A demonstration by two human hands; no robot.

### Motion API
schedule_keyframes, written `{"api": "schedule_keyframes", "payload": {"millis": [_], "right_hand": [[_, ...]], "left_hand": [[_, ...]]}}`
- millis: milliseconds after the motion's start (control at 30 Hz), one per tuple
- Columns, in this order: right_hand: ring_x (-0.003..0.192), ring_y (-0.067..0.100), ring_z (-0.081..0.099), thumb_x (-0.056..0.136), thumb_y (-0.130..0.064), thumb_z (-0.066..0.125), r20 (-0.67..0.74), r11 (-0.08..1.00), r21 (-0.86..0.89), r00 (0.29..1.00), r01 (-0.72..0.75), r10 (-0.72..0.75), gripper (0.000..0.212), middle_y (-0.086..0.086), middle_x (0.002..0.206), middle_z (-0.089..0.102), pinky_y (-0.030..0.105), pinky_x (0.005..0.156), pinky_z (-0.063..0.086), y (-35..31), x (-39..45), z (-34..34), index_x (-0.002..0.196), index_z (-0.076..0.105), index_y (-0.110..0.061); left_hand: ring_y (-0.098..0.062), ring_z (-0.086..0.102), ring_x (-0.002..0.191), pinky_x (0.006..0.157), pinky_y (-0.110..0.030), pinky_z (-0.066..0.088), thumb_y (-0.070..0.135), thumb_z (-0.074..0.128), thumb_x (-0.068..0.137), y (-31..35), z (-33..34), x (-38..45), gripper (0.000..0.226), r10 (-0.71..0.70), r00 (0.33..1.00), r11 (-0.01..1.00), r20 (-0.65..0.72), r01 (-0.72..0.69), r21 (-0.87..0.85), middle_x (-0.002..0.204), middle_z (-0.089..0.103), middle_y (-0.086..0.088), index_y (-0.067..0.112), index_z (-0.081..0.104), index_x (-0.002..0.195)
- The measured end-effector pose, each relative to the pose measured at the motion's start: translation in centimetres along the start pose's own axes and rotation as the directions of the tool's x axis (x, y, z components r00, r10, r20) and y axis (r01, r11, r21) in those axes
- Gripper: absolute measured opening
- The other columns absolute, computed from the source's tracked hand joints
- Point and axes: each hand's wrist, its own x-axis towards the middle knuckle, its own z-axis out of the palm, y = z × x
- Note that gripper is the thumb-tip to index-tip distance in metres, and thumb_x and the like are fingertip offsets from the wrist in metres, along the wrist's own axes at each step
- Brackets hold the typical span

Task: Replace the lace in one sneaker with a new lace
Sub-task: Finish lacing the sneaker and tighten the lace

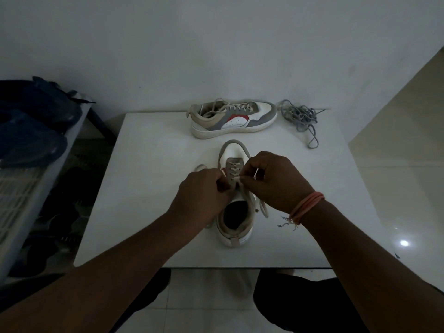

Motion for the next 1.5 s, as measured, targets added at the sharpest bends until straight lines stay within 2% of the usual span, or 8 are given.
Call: {"api": "schedule_keyframes", "payload": {"millis": [200, 300, 400, 533, 700, 1100, 1233, 1500], "right_hand": [[0.079, 0.012, 0.053, 0.085, -0.028, 0.073, 0.064, 0.998, -0.024, 0.996, 0.057, -0.055, 0.011, 0.000, 0.096, 0.056, 0.024, 0.071, 0.047, -0.6, -0.4, 0.7, 0.090, 0.072, -0.019], [0.084, 0.016, 0.055, 0.085, -0.026, 0.073, 0.077, 0.998, -0.028, 0.995, 0.061, -0.059, 0.011, 0.002, 0.101, 0.054, 0.024, 0.072, 0.047, -0.8, -0.3, 1.0, 0.091, 0.073, -0.017], [0.082, 0.018, 0.056, 0.086, -0.025, 0.072, 0.051, 0.996, -0.055, 0.997, 0.064, -0.061, 0.012, 0.003, 0.101, 0.054, 0.025, 0.070, 0.048, -1.0, -0.4, 1.7, 0.091, 0.071, -0.015], [0.079, 0.017, 0.055, 0.086, -0.025, 0.071, 0.027, 0.995, -0.059, 0.997, 0.075, -0.074, 0.010, 0.003, 0.097, 0.054, 0.033, 0.070, 0.054, -0.9, -0.4, 2.1, 0.086, 0.070, -0.015], [0.075, 0.014, 0.051, 0.088, -0.026, 0.069, 0.015, 0.987, -0.111, 0.994, 0.114, -0.113, 0.012, 0.001, 0.096, 0.052, 0.028, 0.066, 0.048, -1.2, -0.5, 2.5, 0.087, 0.070, -0.013], [0.074, 0.027, 0.057, 0.085, -0.015, 0.068, -0.032, 0.953, -0.266, 0.987, 0.144, -0.158, 0.013, 0.013, 0.087, 0.059, 0.030, 0.060, 0.043, -1.8, -0.6, 3.8, 0.084, 0.070, -0.002], [0.093, 0.018, 0.051, 0.090, -0.027, 0.066, 0.008, 0.981, -0.184, 0.998, 0.060, -0.059, 0.013, 0.002, 0.104, 0.055, 0.032, 0.080, 0.051, -1.4, -0.5, 2.2, 0.097, 0.070, -0.016], [0.085, 0.018, 0.056, 0.089, -0.021, 0.068, 0.128, 0.990, -0.119, 0.988, -0.073, 0.088, 0.018, 0.002, 0.105, 0.053, 0.026, 0.071, 0.050, -1.7, -0.6, 1.1, 0.101, 0.056, -0.016]], "left_hand": [[-0.016, 0.069, 0.083, 0.079, -0.039, 0.059, 0.045, 0.071, 0.088, 0.0, 0.3, -0.1, 0.026, 0.057, 0.998, 0.998, -0.040, -0.056, 0.041, 0.092, 0.074, 0.001, 0.023, 0.078, 0.100], [-0.018, 0.074, 0.078, 0.078, -0.040, 0.062, 0.026, 0.073, 0.089, -0.8, -0.1, 0.6, 0.014, -0.062, 0.996, 0.963, 0.061, 0.076, -0.259, 0.086, 0.077, -0.002, 0.018, 0.080, 0.098], [-0.027, 0.076, 0.082, 0.071, -0.032, 0.064, 0.007, 0.071, 0.091, -1.2, -0.9, 0.9, 0.012, -0.183, 0.947, 0.761, 0.266, 0.307, -0.571, 0.091, 0.077, -0.016, 0.004, 0.076, 0.102], [-0.027, 0.076, 0.080, 0.064, -0.025, 0.060, 0.005, 0.073, 0.090, -1.0, -1.1, 1.0, 0.015, -0.193, 0.923, 0.682, 0.332, 0.370, -0.631, 0.092, 0.076, -0.021, -0.001, 0.074, 0.103], [-0.027, 0.076, 0.079, 0.065, -0.028, 0.061, 0.006, 0.076, 0.087, -1.3, -1.1, 1.2, 0.016, -0.193, 0.919, 0.628, 0.343, 0.384, -0.677, 0.090, 0.076, -0.020, -0.001, 0.075, 0.101], [-0.020, 0.076, 0.072, 0.072, -0.039, 0.065, -0.005, 0.068, 0.088, -0.9, 0.1, 1.1, 0.024, -0.019, 0.993, 0.921, 0.114, 0.062, -0.385, 0.088, 0.077, -0.007, 0.012, 0.079, 0.101], [-0.029, 0.076, 0.075, 0.068, -0.034, 0.064, -0.007, 0.067, 0.089, -0.9, -0.5, 1.1, 0.016, -0.096, 0.977, 0.819, 0.190, 0.187, -0.543, 0.087, 0.076, -0.017, 0.001, 0.077, 0.099], [-0.022, 0.076, 0.069, 0.072, -0.043, 0.064, 0.009, 0.065, 0.091, -0.7, -0.4, 1.2, 0.006, -0.050, 0.989, 0.888, 0.142, 0.109, -0.447, 0.082, 0.076, -0.009, 0.007, 0.070, 0.091]]}}
